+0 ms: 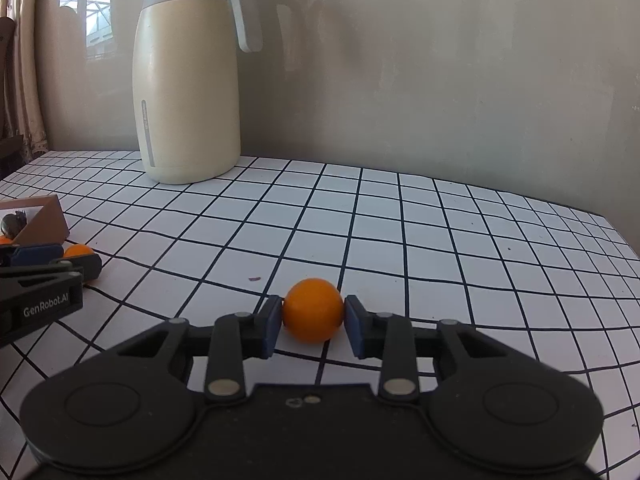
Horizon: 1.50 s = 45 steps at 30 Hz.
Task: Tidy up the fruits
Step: 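Grasp a small orange with the left gripper while the right gripper grasps another small orange, then carry both small oranges over the brown box with both grippers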
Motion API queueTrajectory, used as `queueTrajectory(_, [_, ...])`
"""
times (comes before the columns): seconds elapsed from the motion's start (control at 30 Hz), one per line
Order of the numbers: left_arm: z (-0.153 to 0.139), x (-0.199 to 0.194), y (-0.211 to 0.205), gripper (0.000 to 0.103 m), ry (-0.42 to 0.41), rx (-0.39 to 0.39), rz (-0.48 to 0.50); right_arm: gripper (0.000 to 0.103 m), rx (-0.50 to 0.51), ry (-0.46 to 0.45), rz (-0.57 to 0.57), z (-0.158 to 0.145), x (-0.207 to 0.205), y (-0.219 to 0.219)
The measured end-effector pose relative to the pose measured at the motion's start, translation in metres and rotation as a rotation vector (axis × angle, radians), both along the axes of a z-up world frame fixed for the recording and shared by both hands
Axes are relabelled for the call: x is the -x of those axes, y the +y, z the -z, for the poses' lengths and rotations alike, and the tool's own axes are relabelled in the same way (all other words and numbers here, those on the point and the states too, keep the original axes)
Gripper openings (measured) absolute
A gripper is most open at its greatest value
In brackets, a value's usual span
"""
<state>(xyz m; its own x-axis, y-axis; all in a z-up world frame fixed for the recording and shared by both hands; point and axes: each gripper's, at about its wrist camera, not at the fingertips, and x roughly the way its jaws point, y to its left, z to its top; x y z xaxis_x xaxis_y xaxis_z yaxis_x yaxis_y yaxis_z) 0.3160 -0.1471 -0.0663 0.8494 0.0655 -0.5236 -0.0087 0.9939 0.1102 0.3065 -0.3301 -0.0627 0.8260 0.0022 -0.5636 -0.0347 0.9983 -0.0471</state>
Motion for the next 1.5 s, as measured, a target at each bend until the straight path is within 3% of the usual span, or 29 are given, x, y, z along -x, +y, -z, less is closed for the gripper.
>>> queueTrajectory(0.17, [-0.002,0.005,-0.013,0.036,-0.040,-0.081,-0.008,0.028,-0.008,0.001,-0.003,0.000,0.000,0.000])
queueTrajectory(0.3, [-0.002,0.010,-0.014,0.036,-0.034,-0.074,-0.010,0.028,-0.021,0.004,-0.005,0.000,0.000,-0.003])
queueTrajectory(0.43, [-0.001,0.000,-0.008,0.036,0.013,-0.012,0.005,0.027,-0.025,0.002,-0.006,-0.001,0.002,-0.004])
queueTrajectory(0.53, [0.001,-0.001,-0.013,0.036,0.018,-0.033,0.012,0.027,-0.033,0.001,-0.004,-0.001,0.002,-0.006])
queueTrajectory(0.83, [0.002,-0.012,-0.008,0.035,0.030,0.005,0.006,0.024,-0.055,0.008,-0.016,0.000,0.002,-0.007])
queueTrajectory(0.87, [0.002,-0.011,-0.007,0.031,0.026,0.007,0.006,0.024,-0.058,0.008,-0.017,0.001,0.002,-0.008])
queueTrajectory(1.13, [-0.001,0.001,-0.011,0.031,-0.001,0.036,0.067,0.023,-0.037,-0.010,0.010,-0.007,0.009,-0.009])
queueTrajectory(1.5, [-0.030,0.053,-0.014,0.031,-0.089,0.053,0.158,0.023,-0.041,-0.088,0.047,-0.038,0.050,-0.012])
